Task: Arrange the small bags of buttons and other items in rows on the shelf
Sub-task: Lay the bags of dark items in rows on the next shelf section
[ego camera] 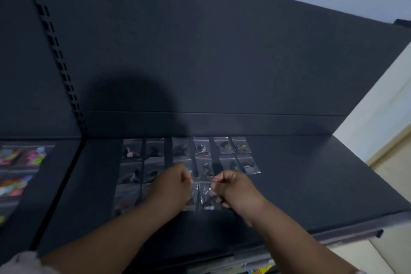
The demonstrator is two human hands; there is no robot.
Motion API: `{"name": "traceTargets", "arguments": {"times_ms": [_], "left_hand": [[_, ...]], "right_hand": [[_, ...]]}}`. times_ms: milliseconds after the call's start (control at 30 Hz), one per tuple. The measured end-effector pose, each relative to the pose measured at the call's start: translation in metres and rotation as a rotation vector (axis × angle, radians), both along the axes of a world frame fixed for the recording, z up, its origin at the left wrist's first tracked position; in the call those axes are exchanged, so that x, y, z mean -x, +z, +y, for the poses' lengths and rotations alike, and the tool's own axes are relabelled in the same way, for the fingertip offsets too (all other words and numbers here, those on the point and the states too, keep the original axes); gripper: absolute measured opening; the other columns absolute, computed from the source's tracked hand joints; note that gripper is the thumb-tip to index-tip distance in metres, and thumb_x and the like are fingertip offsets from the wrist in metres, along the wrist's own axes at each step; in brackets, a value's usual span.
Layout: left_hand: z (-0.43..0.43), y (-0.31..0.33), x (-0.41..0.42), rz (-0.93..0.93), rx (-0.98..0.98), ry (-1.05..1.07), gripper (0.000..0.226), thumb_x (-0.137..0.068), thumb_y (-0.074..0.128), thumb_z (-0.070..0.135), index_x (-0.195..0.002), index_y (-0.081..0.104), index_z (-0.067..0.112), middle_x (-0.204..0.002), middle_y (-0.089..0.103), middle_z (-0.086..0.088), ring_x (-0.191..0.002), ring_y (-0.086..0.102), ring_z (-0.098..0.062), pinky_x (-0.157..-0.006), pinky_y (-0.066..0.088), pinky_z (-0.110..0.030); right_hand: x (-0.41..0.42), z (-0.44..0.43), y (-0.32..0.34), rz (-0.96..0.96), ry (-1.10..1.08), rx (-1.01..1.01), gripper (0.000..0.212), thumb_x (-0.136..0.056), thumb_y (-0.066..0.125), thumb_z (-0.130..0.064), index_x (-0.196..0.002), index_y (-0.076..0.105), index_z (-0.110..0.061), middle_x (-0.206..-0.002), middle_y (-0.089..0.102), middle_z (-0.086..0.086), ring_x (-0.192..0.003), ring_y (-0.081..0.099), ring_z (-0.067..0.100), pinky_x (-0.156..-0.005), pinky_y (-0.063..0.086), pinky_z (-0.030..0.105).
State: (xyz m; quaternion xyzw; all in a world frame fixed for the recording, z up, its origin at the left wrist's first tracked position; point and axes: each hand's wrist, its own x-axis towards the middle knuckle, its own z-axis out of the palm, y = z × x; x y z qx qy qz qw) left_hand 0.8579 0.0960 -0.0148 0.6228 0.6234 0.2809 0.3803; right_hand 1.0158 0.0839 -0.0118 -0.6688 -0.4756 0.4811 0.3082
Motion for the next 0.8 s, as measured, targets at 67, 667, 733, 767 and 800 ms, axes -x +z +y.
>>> {"name": "traceTargets", "arguments": {"times_ms": [67,667,733,767,800], "left_hand": [[-0.003,0.000,-0.006,0.084,-0.052,0.006,0.013,-0.088,0.055,0.013,-0.079,0.056,0.022,-0.079,0.064,0.003,-0.073,0.059,-0.013,-0.064,0.045,-0.027],[-0.018,-0.034,-0.001,0.710,-0.456,-0.328,0.033,-0.055,0.059,0.007,-0.082,0.070,0.023,-0.083,0.071,0.006,-0.073,0.066,-0.015,-0.063,0.055,-0.021],[-0.018,-0.035,-0.001,0.725,-0.453,-0.362,0.033,-0.056,0.057,0.009,-0.082,0.071,0.024,-0.083,0.071,0.007,-0.073,0.067,-0.013,-0.063,0.055,-0.019],[-0.018,-0.037,-0.001,0.718,-0.452,-0.377,0.032,-0.058,0.060,0.009,-0.084,0.070,0.024,-0.083,0.071,0.007,-0.073,0.066,-0.013,-0.064,0.054,-0.018],[-0.018,-0.037,0.000,0.718,-0.453,-0.378,0.030,-0.057,0.064,0.010,-0.083,0.070,0.025,-0.082,0.070,0.008,-0.071,0.065,-0.012,-0.063,0.053,-0.017]], "right_hand": [[-0.009,0.006,-0.007,-0.121,0.083,-0.035,0.016,-0.089,0.059,-0.010,-0.078,0.059,-0.021,-0.071,0.063,-0.002,-0.054,0.052,0.005,-0.055,0.047,0.019],[-0.034,0.001,-0.039,-0.734,0.631,-0.645,0.024,-0.093,0.051,-0.030,-0.110,0.064,-0.020,-0.114,0.061,-0.005,-0.109,0.047,0.017,-0.095,0.034,0.020],[-0.035,0.002,-0.039,-0.722,0.664,-0.681,0.026,-0.093,0.051,-0.029,-0.113,0.064,-0.018,-0.119,0.060,-0.005,-0.111,0.047,0.018,-0.095,0.030,0.016],[-0.035,0.003,-0.039,-0.718,0.676,-0.702,0.027,-0.093,0.050,-0.027,-0.113,0.065,-0.017,-0.120,0.060,-0.004,-0.111,0.047,0.019,-0.094,0.028,0.015],[-0.036,0.003,-0.039,-0.716,0.683,-0.725,0.027,-0.092,0.050,-0.027,-0.112,0.066,-0.015,-0.119,0.061,-0.003,-0.110,0.049,0.021,-0.093,0.027,0.015]]}}
